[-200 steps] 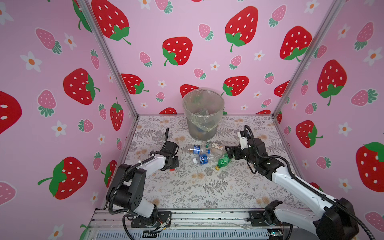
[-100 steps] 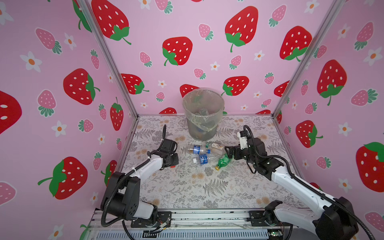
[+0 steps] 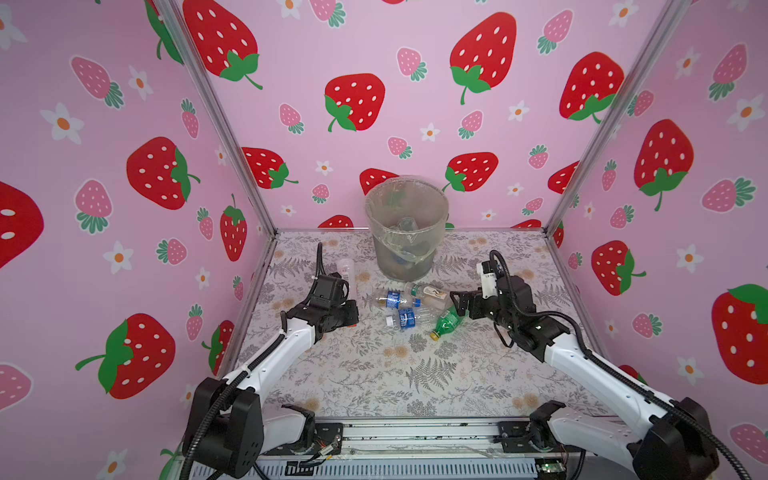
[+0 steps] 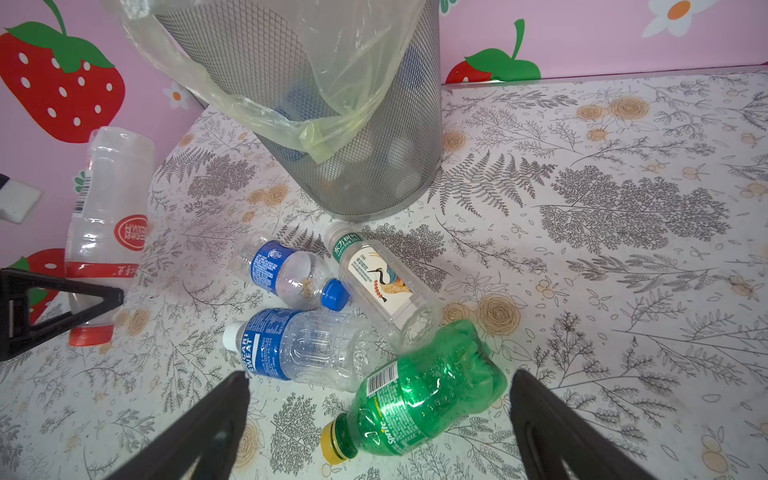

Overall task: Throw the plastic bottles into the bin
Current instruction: 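Lift the red-cap bottle with the left gripper and carry it over the bin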

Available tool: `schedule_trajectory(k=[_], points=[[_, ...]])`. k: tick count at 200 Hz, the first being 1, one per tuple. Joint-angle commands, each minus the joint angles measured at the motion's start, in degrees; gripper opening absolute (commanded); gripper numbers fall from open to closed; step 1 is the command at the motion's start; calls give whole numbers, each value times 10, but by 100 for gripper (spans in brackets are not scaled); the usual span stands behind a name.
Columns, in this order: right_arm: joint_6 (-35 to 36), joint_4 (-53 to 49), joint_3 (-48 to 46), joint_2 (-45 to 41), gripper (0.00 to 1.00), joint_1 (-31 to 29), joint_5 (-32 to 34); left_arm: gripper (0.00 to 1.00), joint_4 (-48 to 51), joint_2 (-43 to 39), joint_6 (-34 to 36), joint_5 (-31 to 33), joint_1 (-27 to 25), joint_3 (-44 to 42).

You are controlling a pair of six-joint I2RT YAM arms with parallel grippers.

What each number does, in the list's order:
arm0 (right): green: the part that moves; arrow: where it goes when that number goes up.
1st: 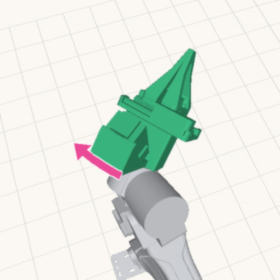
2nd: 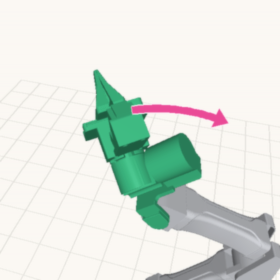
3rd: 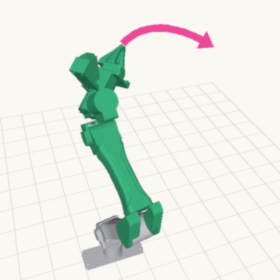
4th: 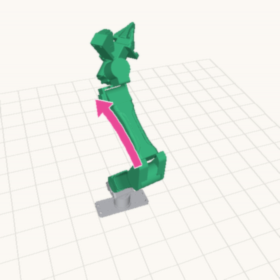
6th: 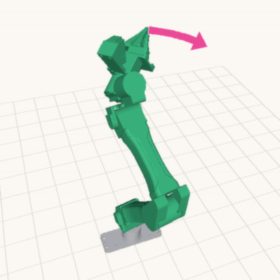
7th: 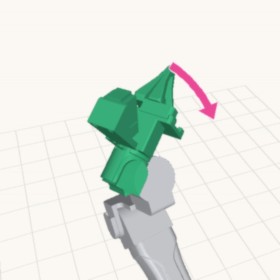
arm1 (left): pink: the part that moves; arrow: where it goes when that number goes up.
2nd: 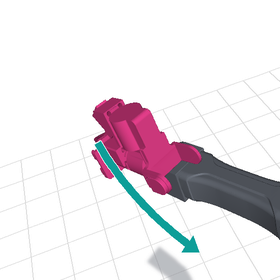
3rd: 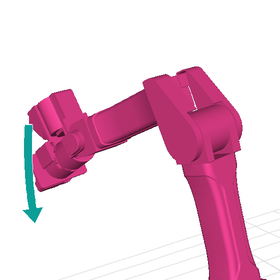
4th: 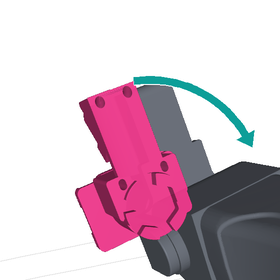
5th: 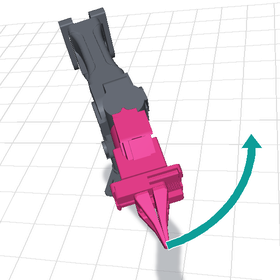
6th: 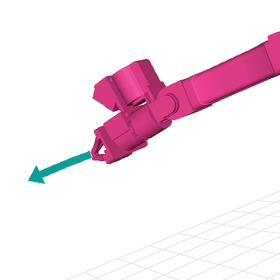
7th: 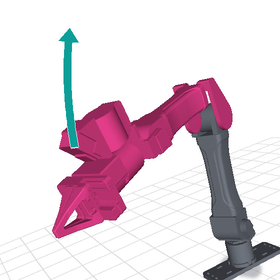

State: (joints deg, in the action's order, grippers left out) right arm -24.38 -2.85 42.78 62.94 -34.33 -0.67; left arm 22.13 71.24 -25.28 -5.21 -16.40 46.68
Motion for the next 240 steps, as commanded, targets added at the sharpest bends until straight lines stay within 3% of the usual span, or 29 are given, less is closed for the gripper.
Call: schedule_trajectory(k=[1, 118, 201, 240], points=[[-7, 0, 4, 1, 99, 3, 6, 8, 7, -19, -16, -14, -1, 39], [-7, -12, 2, -2, 99, 4, 15, 9, 39, -88, -23, -22, -2, 102], [-6, -16, 7, 6, 99, 4, 12, 13, -18, -205, -16, 25, -2, 9], [-2, -17, 8, 13, 99, 4, 16, 15, -40, -219, -1, -17, -2, 5]])
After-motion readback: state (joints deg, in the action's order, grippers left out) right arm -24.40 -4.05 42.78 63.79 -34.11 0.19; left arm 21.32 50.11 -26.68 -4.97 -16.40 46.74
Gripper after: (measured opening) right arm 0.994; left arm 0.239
